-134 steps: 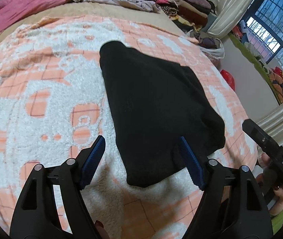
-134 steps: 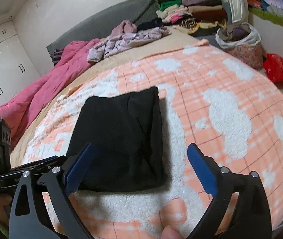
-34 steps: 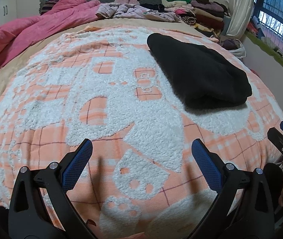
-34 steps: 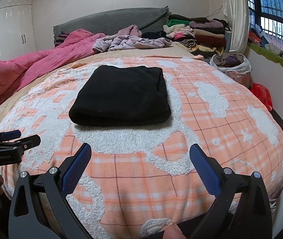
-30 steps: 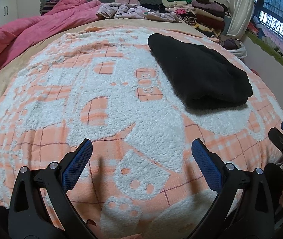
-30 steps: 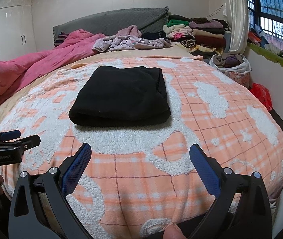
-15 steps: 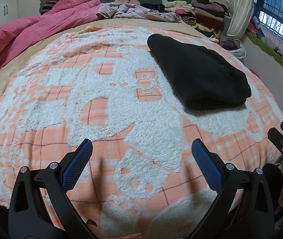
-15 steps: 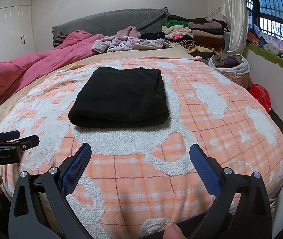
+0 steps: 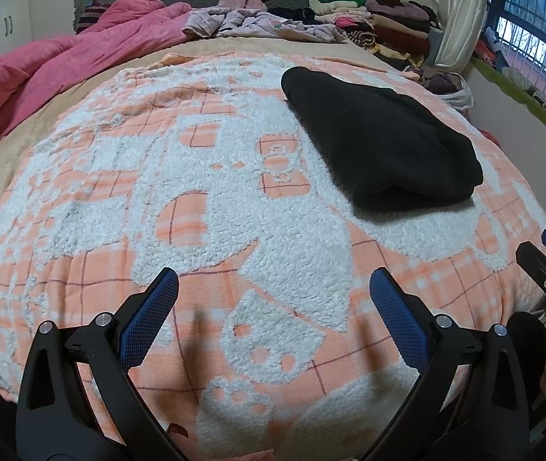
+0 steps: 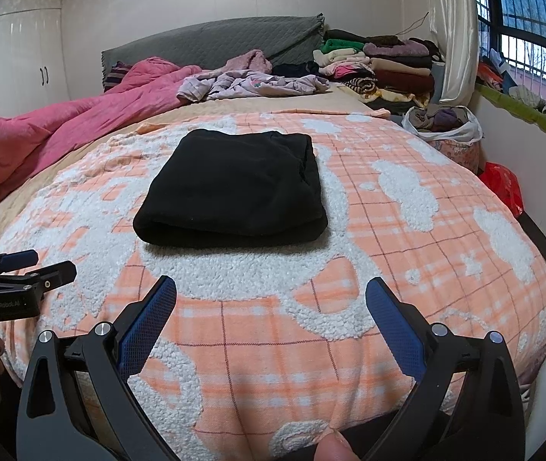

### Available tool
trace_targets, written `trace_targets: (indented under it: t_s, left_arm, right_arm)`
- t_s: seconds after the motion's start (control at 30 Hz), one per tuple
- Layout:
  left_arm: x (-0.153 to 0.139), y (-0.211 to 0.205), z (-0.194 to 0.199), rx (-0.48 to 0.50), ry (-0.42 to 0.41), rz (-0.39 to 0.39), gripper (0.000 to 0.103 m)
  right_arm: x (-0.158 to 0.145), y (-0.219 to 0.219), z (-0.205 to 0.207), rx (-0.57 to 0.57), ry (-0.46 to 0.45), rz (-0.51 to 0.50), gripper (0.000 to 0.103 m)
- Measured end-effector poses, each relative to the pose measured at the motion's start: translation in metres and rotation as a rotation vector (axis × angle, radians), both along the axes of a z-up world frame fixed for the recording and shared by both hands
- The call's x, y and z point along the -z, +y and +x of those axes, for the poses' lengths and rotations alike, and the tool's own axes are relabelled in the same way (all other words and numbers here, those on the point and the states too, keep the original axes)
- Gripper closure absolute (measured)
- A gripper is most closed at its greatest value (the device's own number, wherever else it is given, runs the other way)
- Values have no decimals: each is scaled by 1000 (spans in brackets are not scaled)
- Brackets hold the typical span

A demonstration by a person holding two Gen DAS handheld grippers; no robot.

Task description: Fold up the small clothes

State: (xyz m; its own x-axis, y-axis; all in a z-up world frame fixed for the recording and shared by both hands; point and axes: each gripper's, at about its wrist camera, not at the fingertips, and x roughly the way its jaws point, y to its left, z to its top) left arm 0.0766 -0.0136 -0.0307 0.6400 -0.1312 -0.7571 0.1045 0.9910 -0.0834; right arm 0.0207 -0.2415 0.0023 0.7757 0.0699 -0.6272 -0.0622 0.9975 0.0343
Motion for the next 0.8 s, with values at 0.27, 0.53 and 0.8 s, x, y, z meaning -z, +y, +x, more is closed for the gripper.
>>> trace_targets:
  t_s: [0.27,0.53,0.8]
  left_arm:
    - [1,0,0,-1,13,9,10]
    - [1,2,-1,13,25,7,10]
    - [3,10,0,21,47,14,10]
  right_arm:
    - [0,0,0,3,-1,3,5]
    - [-1,-2,-2,19,-2,3,5]
    - [0,-19,-4,87,2,18,5]
